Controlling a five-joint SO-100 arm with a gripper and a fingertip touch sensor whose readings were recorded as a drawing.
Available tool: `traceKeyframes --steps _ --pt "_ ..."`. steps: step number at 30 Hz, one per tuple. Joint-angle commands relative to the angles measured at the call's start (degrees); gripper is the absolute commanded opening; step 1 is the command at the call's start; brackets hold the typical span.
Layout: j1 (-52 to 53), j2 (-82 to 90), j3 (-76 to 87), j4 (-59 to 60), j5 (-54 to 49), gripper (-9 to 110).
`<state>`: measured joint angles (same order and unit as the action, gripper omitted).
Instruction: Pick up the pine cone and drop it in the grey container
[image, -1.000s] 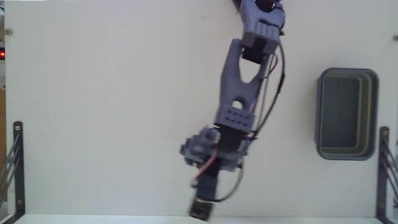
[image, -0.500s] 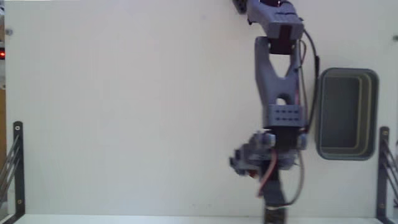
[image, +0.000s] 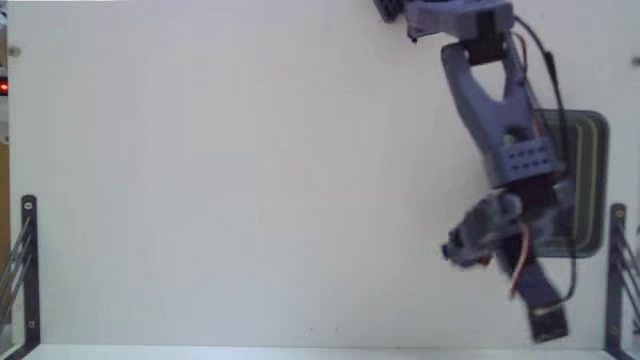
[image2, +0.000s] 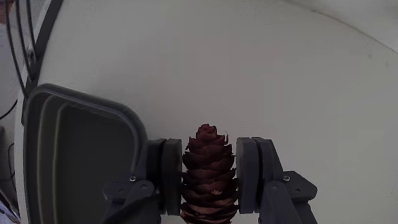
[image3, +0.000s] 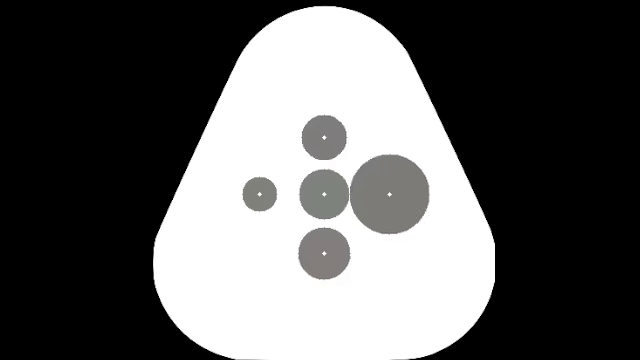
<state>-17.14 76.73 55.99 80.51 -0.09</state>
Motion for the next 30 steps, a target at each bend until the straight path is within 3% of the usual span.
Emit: traceKeyframes --steps 1,16,30 --pt "-4.57 7.58 1.21 1.08 0.09 45" --pt "-16.65 14.35 7.91 1.17 0.09 45" --pt "-20.26 16.37 9.91 1.19 0.09 45"
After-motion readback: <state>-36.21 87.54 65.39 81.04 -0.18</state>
